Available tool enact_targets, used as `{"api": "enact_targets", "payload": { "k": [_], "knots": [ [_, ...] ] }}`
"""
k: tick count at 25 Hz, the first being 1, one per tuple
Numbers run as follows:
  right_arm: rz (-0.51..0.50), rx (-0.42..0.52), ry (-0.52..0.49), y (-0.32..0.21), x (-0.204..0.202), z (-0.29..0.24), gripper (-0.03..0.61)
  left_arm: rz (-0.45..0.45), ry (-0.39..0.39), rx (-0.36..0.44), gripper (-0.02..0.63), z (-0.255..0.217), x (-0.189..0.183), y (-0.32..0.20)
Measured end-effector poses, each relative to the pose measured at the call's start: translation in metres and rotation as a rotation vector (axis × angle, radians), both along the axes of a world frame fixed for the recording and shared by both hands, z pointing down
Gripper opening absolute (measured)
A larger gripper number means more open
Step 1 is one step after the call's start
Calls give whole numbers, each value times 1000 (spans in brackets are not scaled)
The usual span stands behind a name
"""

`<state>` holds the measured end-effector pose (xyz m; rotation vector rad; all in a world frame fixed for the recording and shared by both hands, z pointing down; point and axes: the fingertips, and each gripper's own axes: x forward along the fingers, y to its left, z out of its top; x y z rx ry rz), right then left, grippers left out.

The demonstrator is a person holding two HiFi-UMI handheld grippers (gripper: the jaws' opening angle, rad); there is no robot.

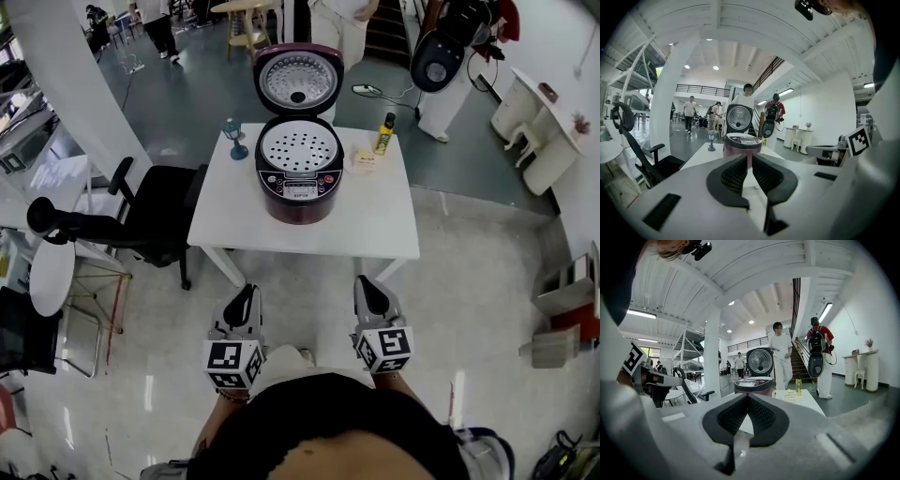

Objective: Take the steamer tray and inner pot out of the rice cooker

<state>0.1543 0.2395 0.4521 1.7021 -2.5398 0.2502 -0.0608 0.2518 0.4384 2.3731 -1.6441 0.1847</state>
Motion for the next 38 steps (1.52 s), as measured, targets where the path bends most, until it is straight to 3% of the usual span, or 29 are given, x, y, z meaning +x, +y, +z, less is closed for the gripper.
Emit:
{"api": "enact_targets", "payload": {
  "k": [4,7,13,16,26,38],
  "knots": [
    [-18,9,-4,-3,-6,-5,7,-3,5,13,22,-3,0,-4],
    [-11,13,-4,-7,-4,-5,38,-11,7,11,155,-2,1,-8],
    [17,1,-10,-12,5,2,156,-30,-6,0,252,1,-1,-7],
    [16,-4,-19,-14,4,4,184,-35,-20,-16,266,6,-3,-3],
    [3,-5,-15,-36,-4,7,193,-44,-27,-30,294,12,-11,-14],
    [38,7,-7,-123,7,1,221,-66,4,-14,365,10,-20,-102]
  ]
}}
